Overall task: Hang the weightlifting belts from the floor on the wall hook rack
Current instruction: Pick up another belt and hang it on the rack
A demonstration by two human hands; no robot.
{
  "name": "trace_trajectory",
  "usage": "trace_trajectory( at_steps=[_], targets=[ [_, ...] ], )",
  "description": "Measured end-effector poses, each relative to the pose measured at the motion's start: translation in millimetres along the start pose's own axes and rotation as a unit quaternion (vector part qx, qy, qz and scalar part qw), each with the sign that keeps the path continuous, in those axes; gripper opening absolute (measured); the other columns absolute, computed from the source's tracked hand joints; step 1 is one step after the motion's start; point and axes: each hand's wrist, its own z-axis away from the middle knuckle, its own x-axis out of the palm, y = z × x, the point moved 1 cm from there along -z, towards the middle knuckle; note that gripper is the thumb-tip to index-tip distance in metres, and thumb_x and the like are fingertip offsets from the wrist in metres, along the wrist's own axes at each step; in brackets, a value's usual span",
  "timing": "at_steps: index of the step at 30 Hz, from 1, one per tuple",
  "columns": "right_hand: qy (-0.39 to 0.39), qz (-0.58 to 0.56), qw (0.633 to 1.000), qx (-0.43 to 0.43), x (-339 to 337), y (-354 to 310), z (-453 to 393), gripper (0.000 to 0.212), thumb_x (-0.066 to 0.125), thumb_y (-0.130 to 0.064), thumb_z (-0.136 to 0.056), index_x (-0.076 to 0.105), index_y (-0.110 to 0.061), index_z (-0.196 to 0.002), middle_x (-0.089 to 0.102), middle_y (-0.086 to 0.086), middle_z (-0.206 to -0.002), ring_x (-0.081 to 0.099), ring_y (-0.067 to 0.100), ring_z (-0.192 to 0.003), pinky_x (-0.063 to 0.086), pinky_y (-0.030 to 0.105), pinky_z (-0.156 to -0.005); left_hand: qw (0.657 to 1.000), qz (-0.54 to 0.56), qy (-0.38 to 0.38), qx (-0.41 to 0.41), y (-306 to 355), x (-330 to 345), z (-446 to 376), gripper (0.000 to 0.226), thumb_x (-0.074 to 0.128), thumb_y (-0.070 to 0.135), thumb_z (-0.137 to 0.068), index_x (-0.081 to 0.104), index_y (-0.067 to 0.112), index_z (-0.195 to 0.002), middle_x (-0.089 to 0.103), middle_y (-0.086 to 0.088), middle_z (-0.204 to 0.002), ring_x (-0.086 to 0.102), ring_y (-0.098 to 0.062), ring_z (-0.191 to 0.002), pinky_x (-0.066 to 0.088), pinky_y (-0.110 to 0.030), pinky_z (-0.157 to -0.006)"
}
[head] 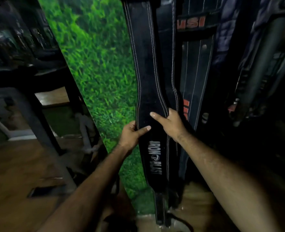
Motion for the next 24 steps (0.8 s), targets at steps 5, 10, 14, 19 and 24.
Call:
trace_trajectory(
  at_steps=[5,10,14,19,24],
  targets=[
    [-0.018,0.027,0.993,0.113,11.9,72.6,33.3,0.042,0.082,-0.041,-0.079,0.074,-0.009,-0.105,0.077,0.003,-0.098,0.074,0.012,-0.091,0.061,0.032,-0.084,0.998,-0.032,-0.022,-0.046,-58.2,-9.1,14.4,0.031,0.070,-0.007,-0.083,0.067,-0.006,-0.114,0.078,0.008,-0.090,0.072,-0.010,-0.086,0.058,-0.026,-0.081],
    [-0.030,0.024,0.985,0.166,22.6,134.3,76.1,0.012,0.081,-0.032,-0.082,0.072,-0.025,-0.085,0.075,-0.007,-0.089,0.071,0.000,-0.084,0.060,0.031,-0.083,0.993,-0.040,-0.032,-0.105,-132.2,-7.5,41.2,0.031,0.072,-0.003,-0.083,0.068,0.003,-0.113,0.077,0.011,-0.092,0.072,-0.009,-0.090,0.057,-0.029,-0.084],
    [-0.021,0.001,0.983,0.180,25.9,169.7,104.4,0.027,0.080,-0.013,-0.083,0.072,-0.015,-0.109,0.073,-0.006,-0.102,0.070,-0.007,-0.087,0.054,0.015,-0.081,0.989,-0.027,-0.030,-0.141,-180.4,-2.0,62.8,0.036,0.075,-0.002,-0.079,0.068,-0.002,-0.114,0.077,0.007,-0.097,0.070,-0.018,-0.098,0.057,-0.038,-0.092],
    [-0.035,-0.005,0.983,0.179,33.1,217.3,148.7,0.039,0.072,0.010,-0.083,0.063,-0.003,-0.119,0.066,0.010,-0.115,0.068,-0.010,-0.089,0.052,0.012,-0.082,0.982,-0.040,-0.002,-0.184,-234.4,8.1,101.8,0.039,0.079,-0.001,-0.076,0.070,0.006,-0.113,0.077,0.011,-0.095,0.070,-0.012,-0.097,0.056,-0.037,-0.092],
    [0.020,0.012,0.968,0.248,45.4,263.3,176.9,0.032,0.084,-0.010,-0.076,0.073,-0.010,-0.106,0.073,0.001,-0.105,0.070,-0.006,-0.089,0.056,0.020,-0.082,0.978,-0.040,0.013,-0.205,-270.6,11.0,120.1,0.032,0.082,0.010,-0.077,0.074,0.006,-0.108,0.073,-0.011,-0.110,0.072,-0.018,-0.096,0.058,-0.041,-0.089]
  ],
)
